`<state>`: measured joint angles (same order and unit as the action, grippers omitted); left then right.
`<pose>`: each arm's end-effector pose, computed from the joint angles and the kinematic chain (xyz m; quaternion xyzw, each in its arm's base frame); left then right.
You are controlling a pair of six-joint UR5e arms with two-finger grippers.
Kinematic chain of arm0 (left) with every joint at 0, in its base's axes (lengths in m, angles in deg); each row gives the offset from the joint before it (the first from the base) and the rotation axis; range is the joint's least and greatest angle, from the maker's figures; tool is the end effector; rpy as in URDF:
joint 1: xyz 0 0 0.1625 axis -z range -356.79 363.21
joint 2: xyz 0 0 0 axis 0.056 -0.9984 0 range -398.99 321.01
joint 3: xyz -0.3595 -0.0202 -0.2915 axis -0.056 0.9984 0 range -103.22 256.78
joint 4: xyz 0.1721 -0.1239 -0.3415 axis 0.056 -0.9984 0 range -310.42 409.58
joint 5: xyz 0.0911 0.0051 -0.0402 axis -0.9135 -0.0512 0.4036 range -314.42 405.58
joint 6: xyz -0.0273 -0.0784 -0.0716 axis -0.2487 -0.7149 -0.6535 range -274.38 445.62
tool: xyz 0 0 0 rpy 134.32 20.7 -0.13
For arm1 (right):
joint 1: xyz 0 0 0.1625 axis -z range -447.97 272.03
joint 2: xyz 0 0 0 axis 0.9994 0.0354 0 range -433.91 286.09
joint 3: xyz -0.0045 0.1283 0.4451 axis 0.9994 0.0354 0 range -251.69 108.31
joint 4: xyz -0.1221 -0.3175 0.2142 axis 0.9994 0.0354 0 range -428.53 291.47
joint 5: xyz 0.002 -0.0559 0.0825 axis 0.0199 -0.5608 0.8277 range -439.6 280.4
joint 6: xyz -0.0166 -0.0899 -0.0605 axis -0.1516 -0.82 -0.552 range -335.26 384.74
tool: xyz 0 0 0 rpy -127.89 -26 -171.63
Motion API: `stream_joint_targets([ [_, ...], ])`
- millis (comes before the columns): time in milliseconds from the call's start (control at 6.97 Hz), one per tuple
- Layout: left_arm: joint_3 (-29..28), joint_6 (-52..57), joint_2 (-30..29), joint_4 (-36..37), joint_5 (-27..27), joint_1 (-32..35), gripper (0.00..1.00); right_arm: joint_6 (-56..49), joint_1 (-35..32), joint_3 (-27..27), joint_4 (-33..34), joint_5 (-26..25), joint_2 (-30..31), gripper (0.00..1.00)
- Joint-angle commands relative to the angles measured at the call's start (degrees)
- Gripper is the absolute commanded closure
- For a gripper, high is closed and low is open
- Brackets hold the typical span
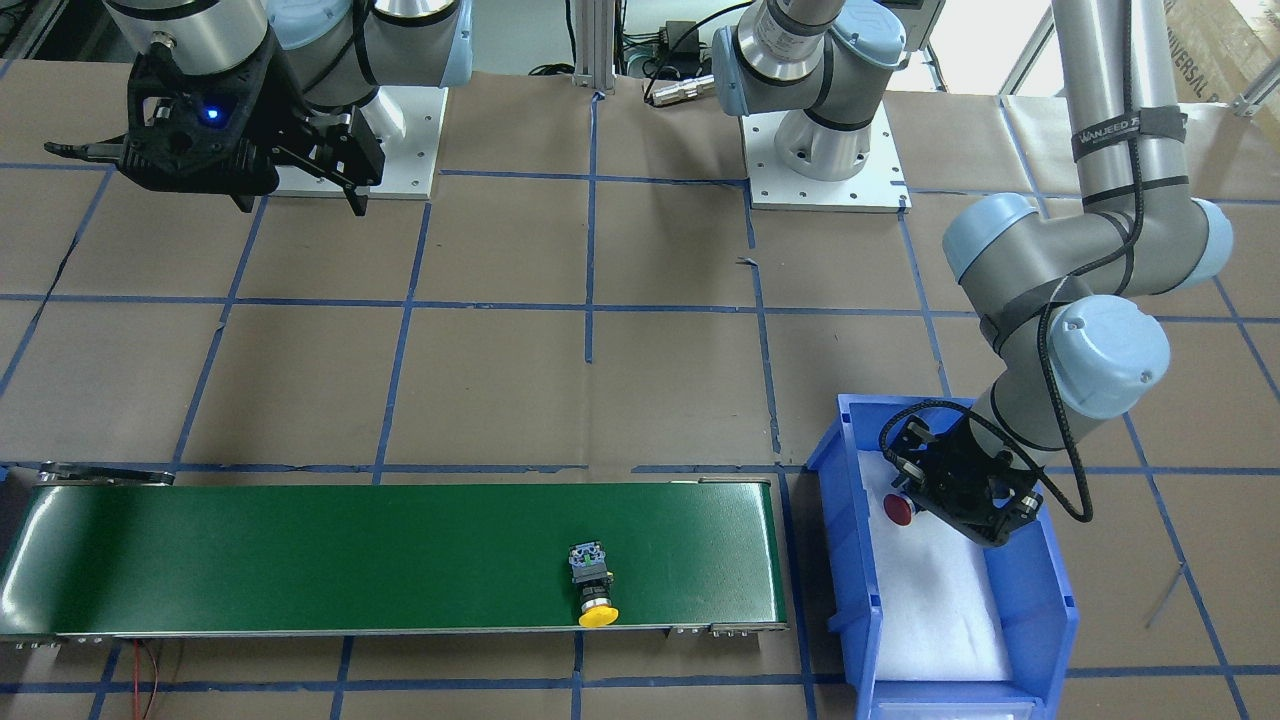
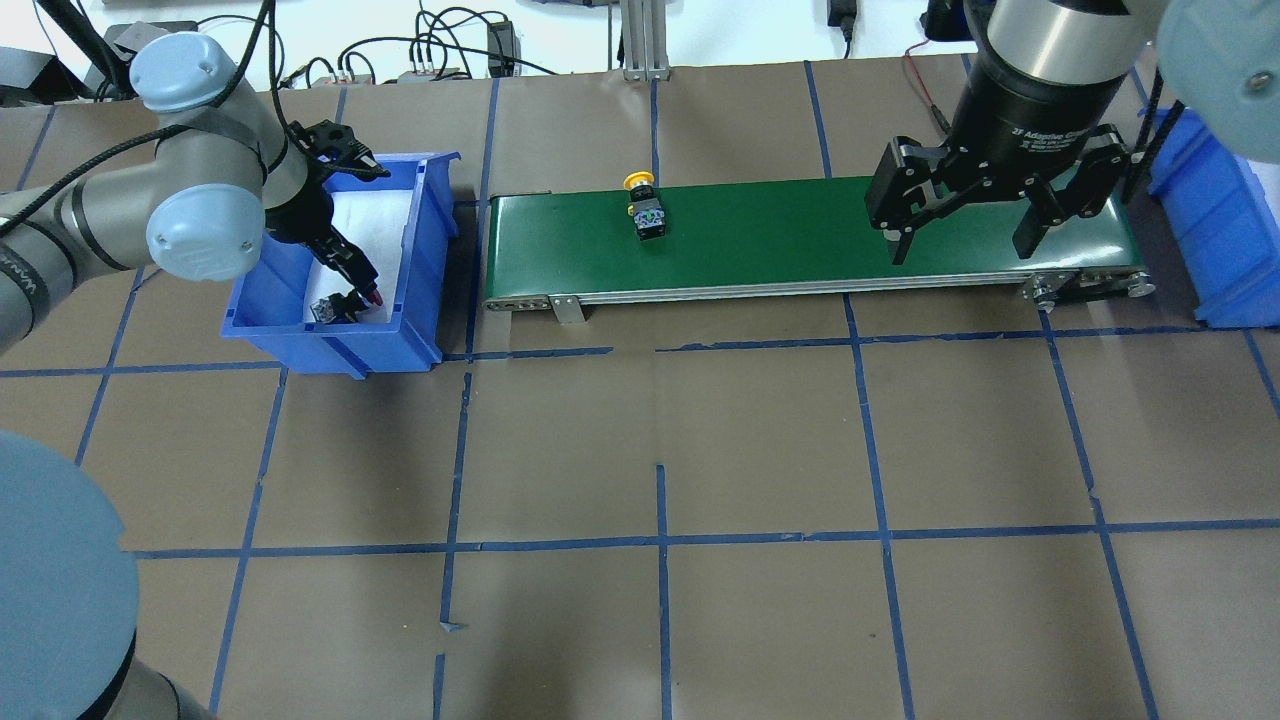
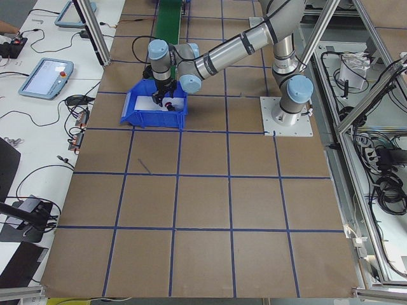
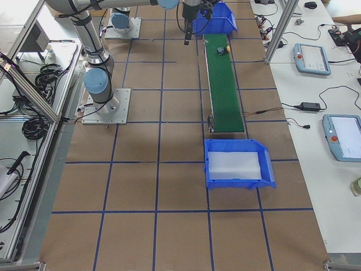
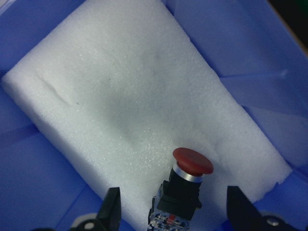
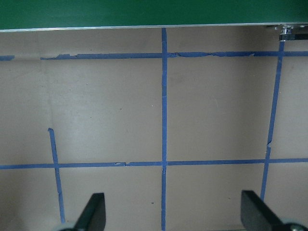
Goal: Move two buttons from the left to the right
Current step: 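Grasp the red button with left gripper while right grasps yellow button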
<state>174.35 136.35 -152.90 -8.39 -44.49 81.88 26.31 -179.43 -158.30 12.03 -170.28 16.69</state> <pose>-0.0105 -0.6261 0.2794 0.3371 0.9415 -0.0038 0.0030 0.1436 -0.4588 0.5336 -0.0007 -0.9989 -0.0473 0.0071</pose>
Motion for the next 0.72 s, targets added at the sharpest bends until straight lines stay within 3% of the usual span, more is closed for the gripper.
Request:
stream_joint_targets([
  [0,2.97,-0.19,-0.26,3.28,0.52,0.08,0.2,-0.68,-0.03,0.12,3.44,0.42,-1.47,0.0],
  [143,3.24,-0.19,-0.26,3.56,0.52,-0.01,0.2,-0.6,-0.2,0.38,4.86,0.59,-3.92,0.0],
  [573,3.24,-0.1,-0.44,3.82,0.6,-0.54,0.22,2.2,-6.25,0.47,18.18,0.16,-13.4,0.0],
])
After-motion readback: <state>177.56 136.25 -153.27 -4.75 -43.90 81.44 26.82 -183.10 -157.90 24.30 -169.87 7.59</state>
